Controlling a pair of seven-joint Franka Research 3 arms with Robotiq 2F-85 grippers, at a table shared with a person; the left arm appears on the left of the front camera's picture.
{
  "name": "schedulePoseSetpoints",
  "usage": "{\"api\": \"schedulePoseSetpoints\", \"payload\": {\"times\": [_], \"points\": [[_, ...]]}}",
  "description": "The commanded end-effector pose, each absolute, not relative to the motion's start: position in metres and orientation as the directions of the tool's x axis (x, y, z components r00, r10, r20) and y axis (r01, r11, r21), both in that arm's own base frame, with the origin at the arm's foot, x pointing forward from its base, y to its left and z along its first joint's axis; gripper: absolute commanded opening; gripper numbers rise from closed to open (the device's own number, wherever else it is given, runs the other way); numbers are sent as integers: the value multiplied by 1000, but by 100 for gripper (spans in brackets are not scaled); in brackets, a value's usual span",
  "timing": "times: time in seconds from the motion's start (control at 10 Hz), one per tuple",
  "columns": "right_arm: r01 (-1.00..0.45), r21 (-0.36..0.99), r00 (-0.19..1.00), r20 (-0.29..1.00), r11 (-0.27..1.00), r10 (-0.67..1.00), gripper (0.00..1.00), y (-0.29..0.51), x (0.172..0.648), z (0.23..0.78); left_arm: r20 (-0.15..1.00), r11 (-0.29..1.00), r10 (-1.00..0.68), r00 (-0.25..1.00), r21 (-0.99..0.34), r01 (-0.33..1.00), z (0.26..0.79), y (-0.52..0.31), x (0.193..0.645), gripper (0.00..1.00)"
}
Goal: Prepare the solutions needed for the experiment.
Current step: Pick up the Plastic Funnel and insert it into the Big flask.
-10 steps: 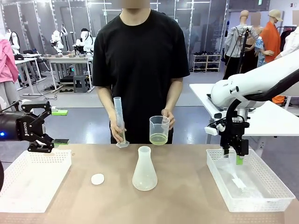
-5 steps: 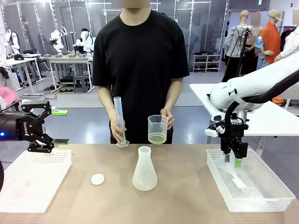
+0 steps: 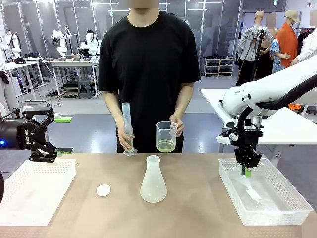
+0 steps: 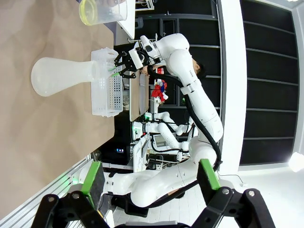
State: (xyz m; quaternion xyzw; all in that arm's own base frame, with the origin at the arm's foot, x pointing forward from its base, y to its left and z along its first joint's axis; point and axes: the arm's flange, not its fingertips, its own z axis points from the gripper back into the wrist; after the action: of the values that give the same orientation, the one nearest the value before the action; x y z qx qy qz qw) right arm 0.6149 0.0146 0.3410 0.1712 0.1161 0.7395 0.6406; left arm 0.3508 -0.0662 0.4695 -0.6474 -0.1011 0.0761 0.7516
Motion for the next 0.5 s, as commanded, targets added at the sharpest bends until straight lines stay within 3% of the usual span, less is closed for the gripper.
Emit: {"api": "schedulePoseSetpoints", "payload": {"times": [0.0, 0.2, 0.4], "points": [[-902, 395, -132, 130, -173, 983, 11, 13, 620, 343, 45, 131, 246, 968, -991, 13, 472, -68, 350, 100], [-903, 394, -135, 118, -171, 984, 0, 13, 619, 344, 45, 131, 246, 968, -991, 13, 472, -68, 350, 100], [-907, 393, -123, 93, -150, 988, 0, 13, 616, 348, 45, 131, 246, 968, -991, 13, 472, -68, 350, 100]]}}
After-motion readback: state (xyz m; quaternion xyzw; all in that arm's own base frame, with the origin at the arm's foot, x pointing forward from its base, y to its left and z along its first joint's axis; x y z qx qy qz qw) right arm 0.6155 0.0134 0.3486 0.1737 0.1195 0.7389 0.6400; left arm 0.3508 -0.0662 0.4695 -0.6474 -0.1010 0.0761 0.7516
